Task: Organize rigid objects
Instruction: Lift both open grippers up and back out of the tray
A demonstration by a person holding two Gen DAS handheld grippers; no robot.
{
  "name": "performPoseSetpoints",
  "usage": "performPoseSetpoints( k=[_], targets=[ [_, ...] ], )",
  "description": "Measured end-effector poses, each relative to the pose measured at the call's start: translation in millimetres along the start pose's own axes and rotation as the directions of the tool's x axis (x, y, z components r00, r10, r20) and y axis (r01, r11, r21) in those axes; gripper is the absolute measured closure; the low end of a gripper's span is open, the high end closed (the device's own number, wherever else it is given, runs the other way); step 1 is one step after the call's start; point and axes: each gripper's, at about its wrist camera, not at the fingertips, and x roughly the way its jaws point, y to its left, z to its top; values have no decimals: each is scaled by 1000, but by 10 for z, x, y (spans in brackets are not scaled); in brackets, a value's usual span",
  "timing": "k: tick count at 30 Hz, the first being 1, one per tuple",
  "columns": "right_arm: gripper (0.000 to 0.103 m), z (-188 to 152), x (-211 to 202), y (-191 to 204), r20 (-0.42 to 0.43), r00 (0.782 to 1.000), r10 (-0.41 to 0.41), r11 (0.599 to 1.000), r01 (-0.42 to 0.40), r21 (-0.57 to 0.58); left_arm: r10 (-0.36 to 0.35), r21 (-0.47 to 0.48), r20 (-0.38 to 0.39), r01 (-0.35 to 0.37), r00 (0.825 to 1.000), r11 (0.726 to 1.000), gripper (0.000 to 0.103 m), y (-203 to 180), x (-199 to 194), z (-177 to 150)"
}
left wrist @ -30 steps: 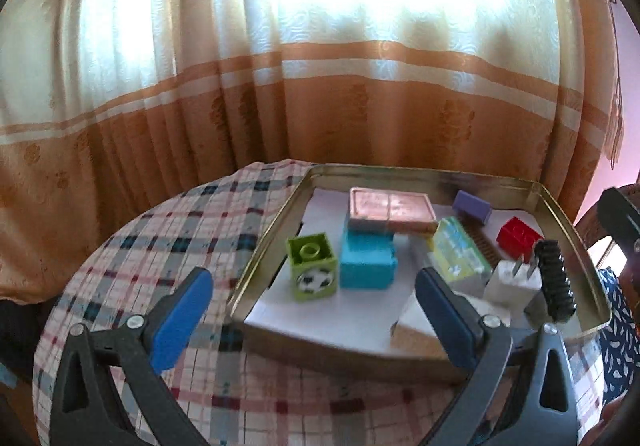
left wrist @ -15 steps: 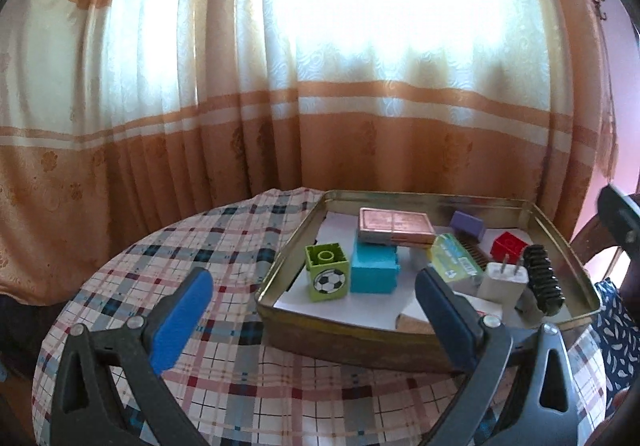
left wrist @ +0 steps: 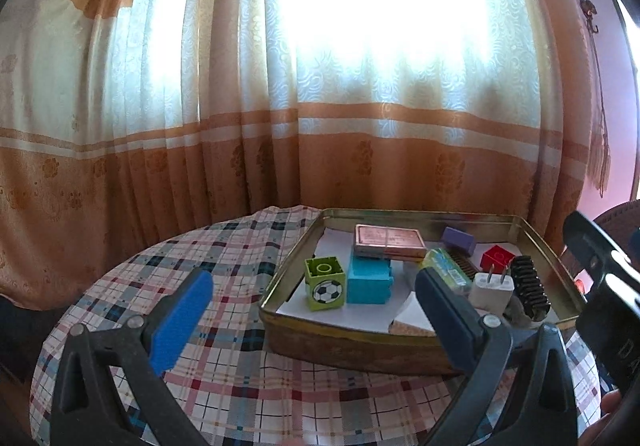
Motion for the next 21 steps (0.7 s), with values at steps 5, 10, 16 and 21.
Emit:
performPoseSetpoints(
  k=[5,10,16,21],
  targets=[
    [4,-2,11,-46,-8,1000,-7,1000,7,25,1,-4,2,-1,1000,1000,0,15,-5,-6],
    [4,-6,3,-46,-6,1000,-6,1000,6,28,2,1,2,-2,1000,1000,0,15,-4,-4],
    [4,-2,4,-51,-9,1000,1,1000,-1,26,6,19,-1,-6,1000,1000,0,-9,-5,-2],
    [4,-3,0,-73,-6,1000,7,999,-7,36,12,19,-14,-12,1000,1000,0,-1,21,3]
  ],
)
